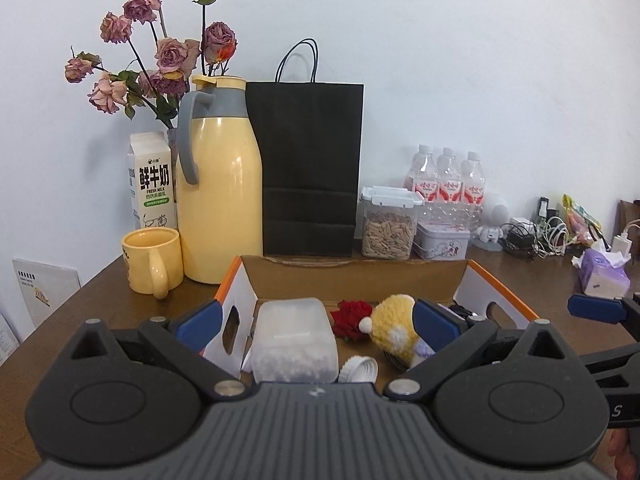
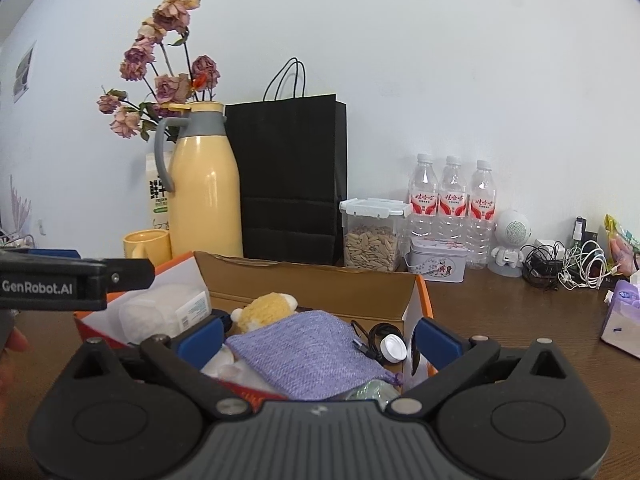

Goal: Organize objects
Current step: 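Withdraw both grippers and grasp the yellow soap bar with the left gripper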

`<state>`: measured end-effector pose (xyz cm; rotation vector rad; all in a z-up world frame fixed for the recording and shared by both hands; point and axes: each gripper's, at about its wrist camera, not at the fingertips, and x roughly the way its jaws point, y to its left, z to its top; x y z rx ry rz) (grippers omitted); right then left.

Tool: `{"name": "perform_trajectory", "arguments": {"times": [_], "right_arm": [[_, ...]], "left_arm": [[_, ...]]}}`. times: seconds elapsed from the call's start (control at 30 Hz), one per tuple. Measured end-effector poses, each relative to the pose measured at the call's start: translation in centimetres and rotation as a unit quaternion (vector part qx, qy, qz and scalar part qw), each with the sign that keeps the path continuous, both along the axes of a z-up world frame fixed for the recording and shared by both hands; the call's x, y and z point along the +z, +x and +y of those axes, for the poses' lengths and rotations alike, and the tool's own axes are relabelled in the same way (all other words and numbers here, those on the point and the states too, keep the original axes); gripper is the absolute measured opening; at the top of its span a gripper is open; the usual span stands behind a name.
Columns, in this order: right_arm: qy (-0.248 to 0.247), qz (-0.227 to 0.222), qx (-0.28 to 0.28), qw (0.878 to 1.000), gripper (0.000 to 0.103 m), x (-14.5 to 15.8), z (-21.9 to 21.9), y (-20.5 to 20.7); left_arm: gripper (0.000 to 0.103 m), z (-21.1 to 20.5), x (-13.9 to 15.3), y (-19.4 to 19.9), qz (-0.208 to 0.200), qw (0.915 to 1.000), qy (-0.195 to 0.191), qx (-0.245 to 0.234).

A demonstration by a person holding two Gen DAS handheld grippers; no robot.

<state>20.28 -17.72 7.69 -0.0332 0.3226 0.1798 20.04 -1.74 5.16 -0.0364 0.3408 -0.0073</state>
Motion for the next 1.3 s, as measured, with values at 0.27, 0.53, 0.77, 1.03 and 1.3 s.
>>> {"name": "perform_trajectory", "arguments": {"times": [0.27,0.53,0.77,1.03,1.3], "right_arm": [[-0.011,0.021,0.02,1.0,0.103,0.1,0.4,-2.7],[-0.023,0.047,0.021,0.998,0.103,-1.2,0.8,-5.4],[-0.035,0.076,0.029,0.996,0.103,-2.9,1.4,-6.8],[-0.04,0.1,0.025,0.994,0.103,-4.4,1.8,-7.1],[-0.037,0.115,0.016,0.993,0.103,-5.4,1.6,-6.5]], "left_arm": [[0.103,0.7,-0.5,-2.4,0.025,0.9996,0.015,-0.002],[0.103,1.9,-2.3,-4.6,0.07,0.9969,0.033,0.007],[0.103,2.2,-4.7,-5.8,0.122,0.9914,0.047,-0.007],[0.103,0.5,-7.9,-6.2,0.168,0.9829,0.065,-0.038],[0.097,0.3,-8.6,-5.4,0.18,0.9809,0.059,-0.046]]}}
